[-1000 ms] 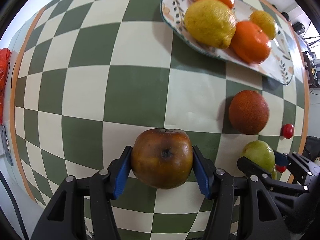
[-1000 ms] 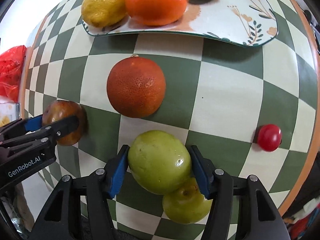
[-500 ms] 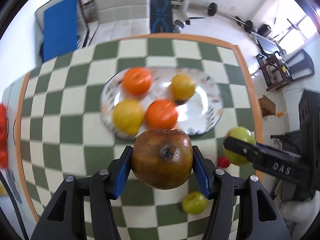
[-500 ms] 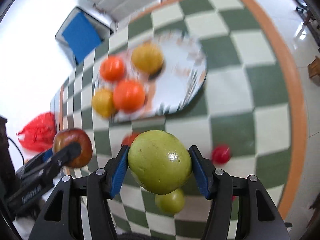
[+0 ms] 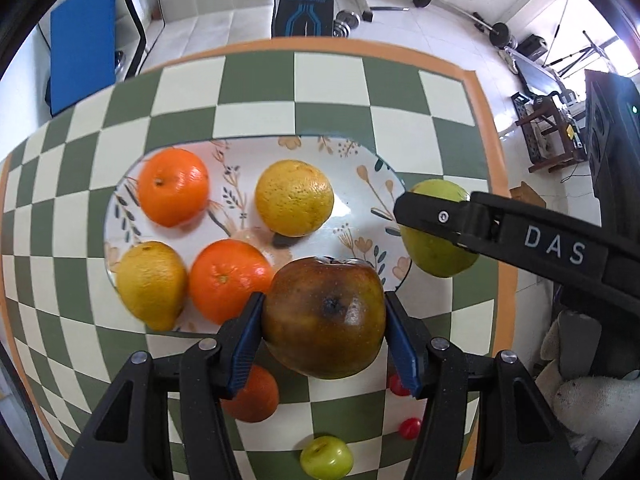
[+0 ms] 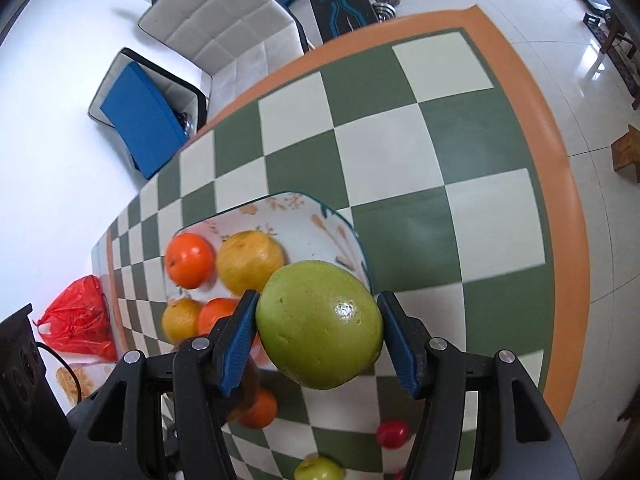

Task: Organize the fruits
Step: 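Place the pear on the plate with the left tool while the right places the apple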

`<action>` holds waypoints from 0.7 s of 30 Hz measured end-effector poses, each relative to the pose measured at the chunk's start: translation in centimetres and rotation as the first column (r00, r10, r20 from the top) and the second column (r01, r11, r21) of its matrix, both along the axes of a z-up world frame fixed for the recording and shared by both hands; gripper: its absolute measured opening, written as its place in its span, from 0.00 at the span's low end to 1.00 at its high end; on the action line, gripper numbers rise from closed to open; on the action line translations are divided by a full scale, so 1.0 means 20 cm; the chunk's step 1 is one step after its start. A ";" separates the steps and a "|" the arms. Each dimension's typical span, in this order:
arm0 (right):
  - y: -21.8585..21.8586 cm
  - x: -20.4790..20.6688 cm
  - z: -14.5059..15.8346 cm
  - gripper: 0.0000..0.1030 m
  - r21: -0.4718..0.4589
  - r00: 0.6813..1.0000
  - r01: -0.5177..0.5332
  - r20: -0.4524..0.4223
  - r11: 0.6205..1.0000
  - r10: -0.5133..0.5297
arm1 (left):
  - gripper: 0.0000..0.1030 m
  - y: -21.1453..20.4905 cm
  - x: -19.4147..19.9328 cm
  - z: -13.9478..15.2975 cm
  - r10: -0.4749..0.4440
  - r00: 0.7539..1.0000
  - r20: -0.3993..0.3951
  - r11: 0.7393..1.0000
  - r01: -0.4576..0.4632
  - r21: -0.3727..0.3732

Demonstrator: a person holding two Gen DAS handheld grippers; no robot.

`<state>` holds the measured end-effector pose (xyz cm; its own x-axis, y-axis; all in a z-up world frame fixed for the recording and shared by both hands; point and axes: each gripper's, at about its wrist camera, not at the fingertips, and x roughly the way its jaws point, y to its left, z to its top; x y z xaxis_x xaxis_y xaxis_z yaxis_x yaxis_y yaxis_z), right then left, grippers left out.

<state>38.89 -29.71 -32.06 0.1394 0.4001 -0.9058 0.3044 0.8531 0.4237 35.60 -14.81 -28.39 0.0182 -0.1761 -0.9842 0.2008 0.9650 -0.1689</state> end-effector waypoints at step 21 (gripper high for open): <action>0.02 0.06 -0.05 0.76 -0.005 1.000 -0.013 0.003 1.000 0.013 | 0.86 0.08 0.02 -0.04 0.048 0.999 -0.007 0.999 -0.048 0.012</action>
